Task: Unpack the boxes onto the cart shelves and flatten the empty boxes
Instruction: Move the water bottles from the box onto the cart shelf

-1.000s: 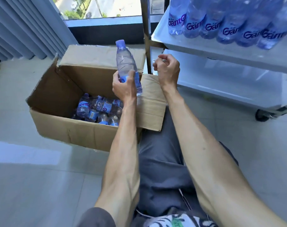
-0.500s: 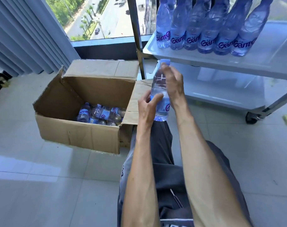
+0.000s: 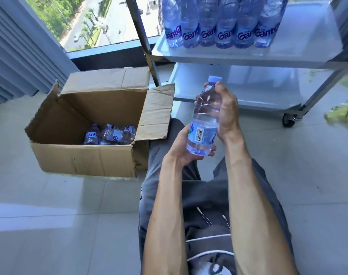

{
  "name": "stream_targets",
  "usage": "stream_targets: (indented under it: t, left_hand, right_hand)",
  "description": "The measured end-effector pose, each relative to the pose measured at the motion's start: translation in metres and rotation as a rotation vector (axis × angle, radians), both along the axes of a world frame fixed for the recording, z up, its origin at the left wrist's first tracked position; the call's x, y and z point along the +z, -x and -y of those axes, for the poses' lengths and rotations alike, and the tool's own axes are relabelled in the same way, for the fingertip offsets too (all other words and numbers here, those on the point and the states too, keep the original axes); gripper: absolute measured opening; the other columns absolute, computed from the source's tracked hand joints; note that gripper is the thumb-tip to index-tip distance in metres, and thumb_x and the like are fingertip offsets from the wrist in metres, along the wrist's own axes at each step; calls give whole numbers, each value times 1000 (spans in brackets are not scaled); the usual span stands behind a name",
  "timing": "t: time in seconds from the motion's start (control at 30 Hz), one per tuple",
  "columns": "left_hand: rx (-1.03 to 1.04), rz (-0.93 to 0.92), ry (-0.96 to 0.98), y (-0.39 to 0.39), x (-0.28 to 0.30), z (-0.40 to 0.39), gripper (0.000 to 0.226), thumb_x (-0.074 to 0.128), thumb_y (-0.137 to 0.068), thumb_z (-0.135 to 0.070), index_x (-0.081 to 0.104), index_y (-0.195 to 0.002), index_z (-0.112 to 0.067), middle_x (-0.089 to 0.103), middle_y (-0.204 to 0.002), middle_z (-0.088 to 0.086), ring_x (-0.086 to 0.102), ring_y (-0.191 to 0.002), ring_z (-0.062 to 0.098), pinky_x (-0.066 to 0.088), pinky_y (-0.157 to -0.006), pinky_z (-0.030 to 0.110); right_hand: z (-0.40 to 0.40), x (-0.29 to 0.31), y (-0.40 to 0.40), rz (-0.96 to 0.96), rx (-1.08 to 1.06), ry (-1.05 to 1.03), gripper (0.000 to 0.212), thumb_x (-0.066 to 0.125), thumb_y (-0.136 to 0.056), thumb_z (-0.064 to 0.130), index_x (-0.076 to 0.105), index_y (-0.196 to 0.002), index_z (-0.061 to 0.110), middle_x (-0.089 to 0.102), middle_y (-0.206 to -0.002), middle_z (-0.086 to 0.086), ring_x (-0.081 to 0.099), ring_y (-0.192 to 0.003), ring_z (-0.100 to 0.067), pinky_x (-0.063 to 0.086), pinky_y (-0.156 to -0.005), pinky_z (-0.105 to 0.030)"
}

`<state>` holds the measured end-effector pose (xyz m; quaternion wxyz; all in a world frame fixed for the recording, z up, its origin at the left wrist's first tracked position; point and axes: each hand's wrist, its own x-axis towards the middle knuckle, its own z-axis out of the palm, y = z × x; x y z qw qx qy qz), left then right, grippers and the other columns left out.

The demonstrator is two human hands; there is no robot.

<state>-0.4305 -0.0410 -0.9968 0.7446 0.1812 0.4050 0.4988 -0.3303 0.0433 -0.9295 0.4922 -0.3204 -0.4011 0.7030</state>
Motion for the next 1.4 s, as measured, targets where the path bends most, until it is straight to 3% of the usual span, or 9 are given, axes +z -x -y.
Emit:
stream_targets:
  t: [0.23, 0.37, 0.57, 0.67, 0.77, 0.97, 1.17, 1.3, 1.4]
  left_hand:
    - [126, 108, -113, -11, -8, 1, 69, 72, -77, -60, 62, -118, -6, 68, -99, 13, 60, -77, 23, 46, -58, 23]
    - [-31, 42, -62, -2, -10, 2, 89, 34, -82, -85, 69, -124, -16, 67, -117, 15, 54, -107, 39, 35, -92, 46]
    - [39, 32, -128, -2, 3, -9, 56, 52, -92, -58, 70, -118, -12, 70, -105, 13, 68, -85, 27, 55, -68, 34]
    - [131, 67, -235, -13, 6, -13, 68, 71, -80, -56, 62, -122, -3, 68, -102, 16, 63, -70, 18, 44, -53, 19]
    - [118, 153, -240, -23, 4, -12, 73, 56, -87, -61, 50, -130, -2, 68, -105, 16, 61, -65, 16, 41, -53, 18]
    - [74, -284, 125, -19, 8, -10, 47, 42, -91, -62, 63, -97, -20, 74, -79, 7, 71, -67, 24, 54, -67, 41]
    - [229, 92, -60, -16, 21, -10, 64, 31, -99, -57, 49, -117, 1, 62, -70, 14, 53, -41, 12, 46, -45, 17]
    - [416, 90, -110, -22, 15, -14, 61, 29, -101, -57, 58, -111, -4, 65, -82, 11, 62, -58, 19, 44, -58, 27]
    - [528, 21, -130, -26, 14, -20, 57, 31, -101, -58, 62, -111, -12, 65, -91, 8, 60, -69, 19, 40, -61, 29]
  right_hand:
    - [0, 13, -1, 328, -249, -26, 46, 80, -68, 49, 60, -82, 11, 65, -64, 4, 61, -58, -14, 50, -61, -30]
    - [2, 18, -18, 32, -117, 80, 21, 79, -69, 26, 65, -72, 11, 60, -68, -17, 59, -64, -29, 53, -65, -40]
    - [-8, 35, -16, 160, -142, -45, 18, 71, -74, 36, 69, -70, 18, 71, -77, -9, 64, -71, -26, 54, -75, -44]
    - [-6, 35, -10, 402, -239, -95, 30, 76, -74, 46, 61, -70, 19, 63, -66, 4, 63, -66, -20, 56, -77, -47]
    - [2, 30, -14, 431, -289, -156, 34, 78, -69, 42, 58, -65, 15, 54, -54, 9, 51, -54, -14, 50, -61, -39]
    - [4, 22, -31, 205, -143, -97, 30, 80, -71, 31, 62, -80, 9, 64, -77, -15, 60, -66, -24, 54, -66, -42]
    - [-5, 31, -21, 389, -44, -206, 41, 81, -69, 47, 61, -91, 20, 65, -83, 6, 64, -74, -11, 52, -74, -31]
    - [0, 25, -22, 668, 69, -147, 76, 83, -55, 58, 56, -115, 20, 68, -104, 4, 67, -91, -10, 56, -80, -34]
    - [1, 19, -17, 727, 54, -175, 67, 87, -56, 45, 57, -111, 21, 69, -100, 4, 68, -87, -9, 58, -77, -35]
